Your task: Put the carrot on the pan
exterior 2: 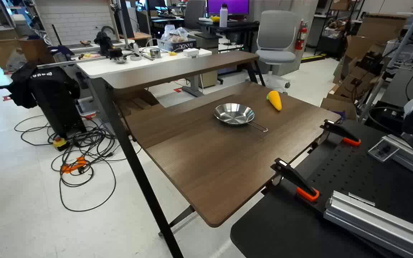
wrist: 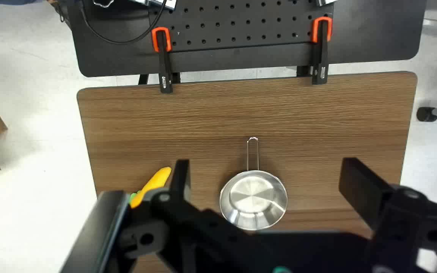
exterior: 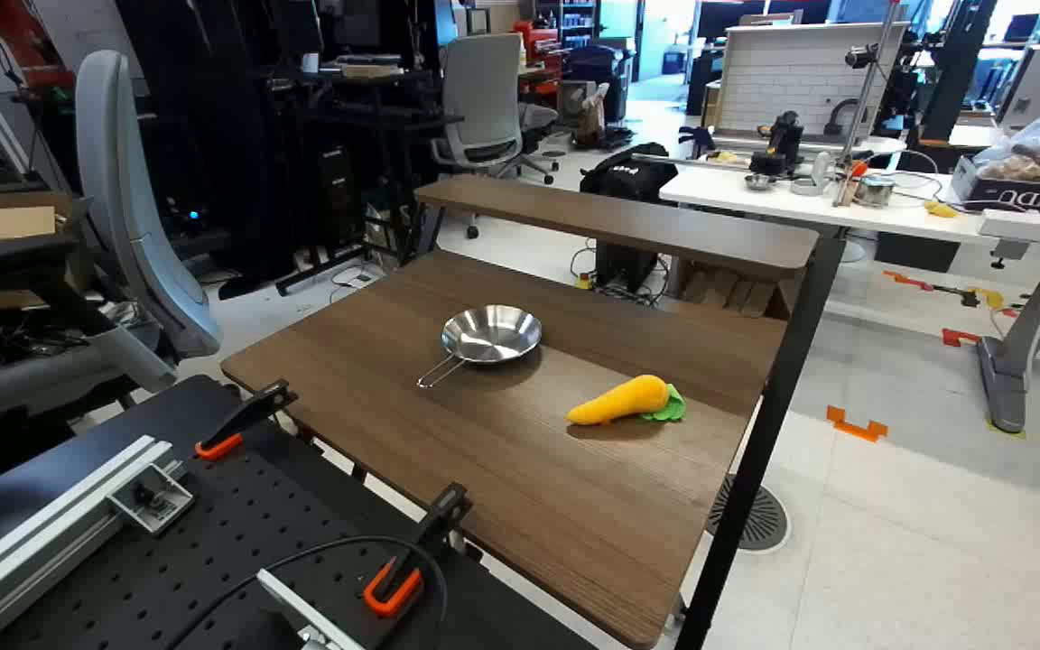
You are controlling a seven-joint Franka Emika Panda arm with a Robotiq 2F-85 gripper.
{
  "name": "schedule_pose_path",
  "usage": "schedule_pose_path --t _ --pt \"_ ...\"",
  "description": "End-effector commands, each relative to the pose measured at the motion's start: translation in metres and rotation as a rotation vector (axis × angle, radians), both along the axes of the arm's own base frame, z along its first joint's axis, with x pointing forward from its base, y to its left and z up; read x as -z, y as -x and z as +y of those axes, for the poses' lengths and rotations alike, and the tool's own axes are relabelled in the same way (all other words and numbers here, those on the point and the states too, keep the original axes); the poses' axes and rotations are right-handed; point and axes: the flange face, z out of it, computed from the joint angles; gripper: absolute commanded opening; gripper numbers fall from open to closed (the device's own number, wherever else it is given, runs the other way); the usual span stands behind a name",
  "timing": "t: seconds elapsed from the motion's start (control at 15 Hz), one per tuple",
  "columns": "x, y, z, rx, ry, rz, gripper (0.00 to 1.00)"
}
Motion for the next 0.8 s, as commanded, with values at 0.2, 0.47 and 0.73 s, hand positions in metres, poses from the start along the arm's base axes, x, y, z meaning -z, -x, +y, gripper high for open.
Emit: schedule_pose_path --t 0.2,0.47,0.73 --pt "0.005 -0.002 -0.003 0.006 0.003 0.009 1.00" --pt "0.016 -0.006 -0.009 0.015 0.008 0.023 1.00" --pt "0.038 -0.014 -0.021 0.054 0.008 0.035 1.00"
